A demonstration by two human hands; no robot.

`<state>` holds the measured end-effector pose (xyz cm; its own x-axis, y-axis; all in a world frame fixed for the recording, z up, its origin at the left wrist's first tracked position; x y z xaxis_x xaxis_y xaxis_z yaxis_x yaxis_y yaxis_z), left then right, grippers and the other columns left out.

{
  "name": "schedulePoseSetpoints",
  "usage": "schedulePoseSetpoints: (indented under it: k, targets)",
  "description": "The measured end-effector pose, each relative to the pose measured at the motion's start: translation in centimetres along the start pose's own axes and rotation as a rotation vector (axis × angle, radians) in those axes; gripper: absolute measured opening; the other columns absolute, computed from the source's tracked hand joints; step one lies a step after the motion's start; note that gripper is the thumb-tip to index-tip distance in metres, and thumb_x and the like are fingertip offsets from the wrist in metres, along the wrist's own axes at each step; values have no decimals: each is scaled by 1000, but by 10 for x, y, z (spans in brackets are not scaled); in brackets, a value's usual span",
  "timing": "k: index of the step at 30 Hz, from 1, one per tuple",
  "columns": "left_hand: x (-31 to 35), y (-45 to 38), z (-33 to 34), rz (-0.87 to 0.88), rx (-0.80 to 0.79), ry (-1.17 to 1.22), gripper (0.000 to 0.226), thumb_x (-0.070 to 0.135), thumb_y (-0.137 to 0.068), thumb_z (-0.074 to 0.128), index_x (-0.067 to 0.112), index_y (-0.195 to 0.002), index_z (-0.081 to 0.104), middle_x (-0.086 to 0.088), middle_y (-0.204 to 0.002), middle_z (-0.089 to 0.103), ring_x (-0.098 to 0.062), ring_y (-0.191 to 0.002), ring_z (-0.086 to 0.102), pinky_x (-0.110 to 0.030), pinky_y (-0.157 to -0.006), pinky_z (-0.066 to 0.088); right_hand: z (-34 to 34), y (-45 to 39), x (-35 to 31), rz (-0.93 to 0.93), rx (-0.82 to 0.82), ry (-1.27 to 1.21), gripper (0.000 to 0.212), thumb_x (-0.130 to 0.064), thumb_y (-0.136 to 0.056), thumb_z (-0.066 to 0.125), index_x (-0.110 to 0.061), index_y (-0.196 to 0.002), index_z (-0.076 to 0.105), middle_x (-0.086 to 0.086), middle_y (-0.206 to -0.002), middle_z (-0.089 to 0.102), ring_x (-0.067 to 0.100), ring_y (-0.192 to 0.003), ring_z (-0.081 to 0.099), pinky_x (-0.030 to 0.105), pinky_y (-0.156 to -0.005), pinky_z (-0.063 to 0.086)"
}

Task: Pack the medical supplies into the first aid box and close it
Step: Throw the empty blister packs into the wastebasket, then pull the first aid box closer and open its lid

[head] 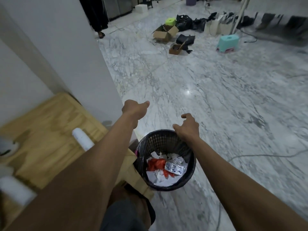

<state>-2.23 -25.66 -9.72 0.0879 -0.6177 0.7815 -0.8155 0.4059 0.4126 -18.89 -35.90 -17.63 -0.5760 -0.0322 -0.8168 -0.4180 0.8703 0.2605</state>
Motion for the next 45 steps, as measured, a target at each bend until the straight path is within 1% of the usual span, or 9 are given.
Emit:
schedulePoseSetpoints:
  k: [3, 6, 12, 18, 24, 30, 37, 42, 45]
  targets:
    - [12, 30, -20, 55, -26, 38, 63, 41, -88, 68, 4, -136, 51, -8, -146, 48, -32, -129, 50, -36, -90, 47, -14, 22, -31, -71, 4, -28, 49, -21, -88, 66, -14, -134, 47, 13, -124, 56, 15, -83, 53, 31, -80, 44]
    - [23, 68, -47, 148, -36, 78, 63, 43, -85, 71, 5, -132, 55, -8, -138, 57, -27, -121, 57, -40, -90, 51, -26, 49, -71, -157, 21, -82, 40, -25, -85, 68, -15, -123, 58, 7, -107, 64, 25, -104, 60, 41, -91, 52]
    - [18, 156, -127, 352, 94, 123, 27, 40, -83, 72, 16, -89, 64, -2, -95, 70, -18, -91, 69, -41, -77, 61, -21, 136, -153, -335, -95, -260, 24, -25, -83, 71, -18, -105, 67, 5, -84, 73, 18, -75, 73, 36, -66, 58]
    - [-38, 223, -214, 372, 203, 209, 31, 39, -82, 74, 12, -95, 70, -4, -89, 74, -14, -75, 73, -34, -65, 59, 19, 235, -205, -515, -293, -295, 12, -21, -86, 70, -16, -97, 70, 10, -76, 72, 19, -62, 70, 32, -55, 54]
    - [-118, 262, -296, 347, 404, 235, 25, 37, -81, 76, 15, -92, 72, -5, -83, 75, -18, -76, 74, -37, -69, 59, 92, 320, -232, -697, -458, -241, 9, -29, -85, 67, -23, -92, 69, 2, -70, 73, 16, -65, 72, 40, -65, 60]
    - [-186, 286, -365, 294, 571, 339, 24, 36, -83, 75, 17, -96, 71, -5, -89, 75, -17, -78, 73, -41, -71, 59, 163, 372, -253, -753, -566, -253, 14, -35, -84, 69, -26, -95, 69, 0, -79, 74, 13, -71, 73, 48, -72, 60]
    - [-230, 295, -429, 236, 692, 399, 23, 32, -84, 74, 14, -97, 71, -10, -93, 74, -21, -82, 71, -41, -70, 58, 219, 393, -285, -779, -604, -222, 15, -36, -86, 68, -25, -96, 68, -1, -82, 72, 15, -76, 72, 46, -74, 60]
    - [-248, 285, -474, 260, 881, 326, 24, 34, -85, 73, 17, -102, 71, 0, -90, 72, -16, -86, 70, -37, -73, 60, 253, 399, -310, -837, -546, -175, 31, -34, -93, 61, -20, -121, 63, -6, -110, 65, 6, -92, 59, 19, -71, 47]
    - [-254, 272, -496, 271, 1009, 274, 32, 35, -85, 72, 18, -111, 69, 1, -103, 70, -12, -93, 65, -22, -71, 50, 279, 399, -319, -821, -543, -182, 42, -37, -94, 59, -21, -133, 54, -2, -135, 56, 15, -119, 55, 35, -95, 50]
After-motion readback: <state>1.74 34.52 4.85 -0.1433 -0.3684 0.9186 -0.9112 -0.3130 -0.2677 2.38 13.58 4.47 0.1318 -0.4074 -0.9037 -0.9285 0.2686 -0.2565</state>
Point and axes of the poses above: each hand's wrist, its own y-axis away from the middle knuckle, its own z-axis out of the palm, x = y × z, the point moved 3 cm from there along -y, towards the middle knuckle
